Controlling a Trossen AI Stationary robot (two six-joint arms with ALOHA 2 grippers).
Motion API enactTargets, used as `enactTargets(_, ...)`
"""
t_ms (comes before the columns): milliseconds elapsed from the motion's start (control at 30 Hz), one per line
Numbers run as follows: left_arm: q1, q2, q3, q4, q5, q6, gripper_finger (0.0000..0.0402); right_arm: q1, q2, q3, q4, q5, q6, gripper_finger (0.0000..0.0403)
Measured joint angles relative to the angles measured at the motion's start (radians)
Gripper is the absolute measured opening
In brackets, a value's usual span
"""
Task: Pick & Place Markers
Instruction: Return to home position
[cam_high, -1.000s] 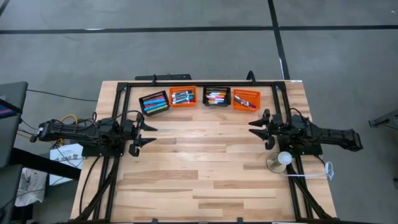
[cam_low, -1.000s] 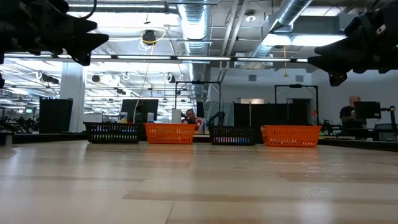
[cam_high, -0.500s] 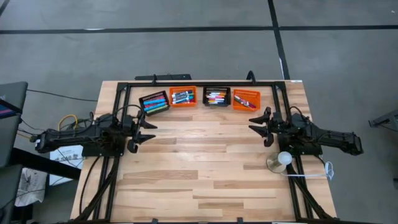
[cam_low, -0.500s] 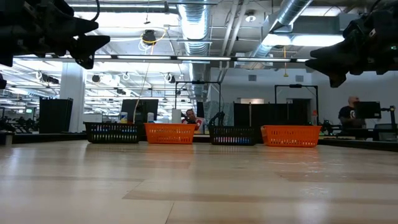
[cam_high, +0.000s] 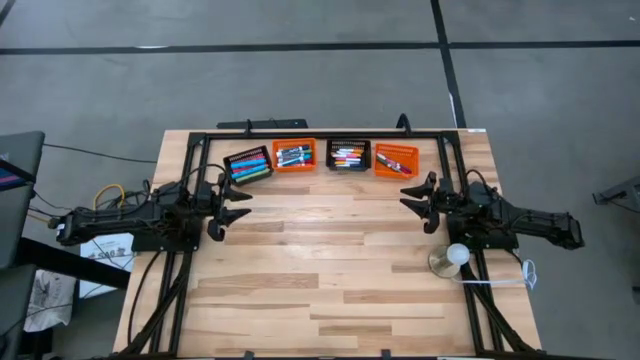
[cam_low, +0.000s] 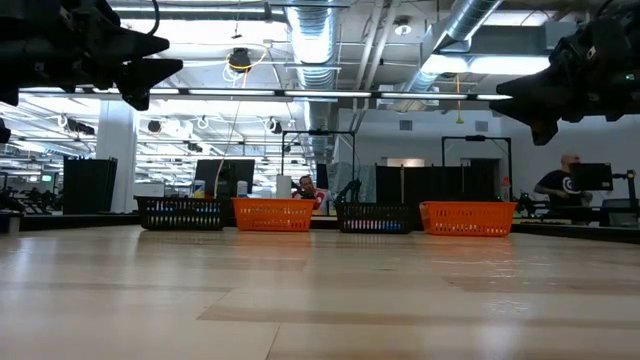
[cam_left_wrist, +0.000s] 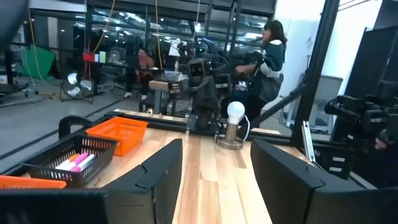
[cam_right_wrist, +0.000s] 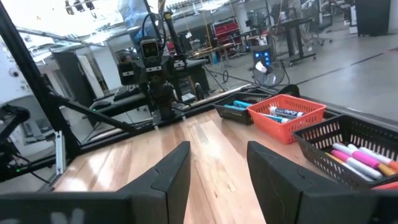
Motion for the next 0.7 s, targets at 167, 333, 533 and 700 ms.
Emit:
enactTargets(167, 0.000, 0.000, 0.000, -0.001, 0.000, -0.002, 0.0190, 0.000, 0.000, 0.000, 0.000, 0.002, 0.010, 0.0146)
enactTargets(333, 0.000, 0.000, 0.000, 0.000, 0.000, -0.002, 0.0190, 0.000, 0.000, 0.000, 0.000, 0.003, 0.010, 0.0149)
enactTargets(533, 0.000, 0.000, 0.000, 0.000, 0.000, -0.001, 0.0190, 0.000, 0.000, 0.000, 0.000, 0.004, 0.011, 0.0149)
enactTargets(700, 0.000, 0.000, 0.000, 0.000, 0.000, -0.001, 0.0190, 0.000, 0.000, -0.001, 0.000, 0.004, 0.011, 0.0145)
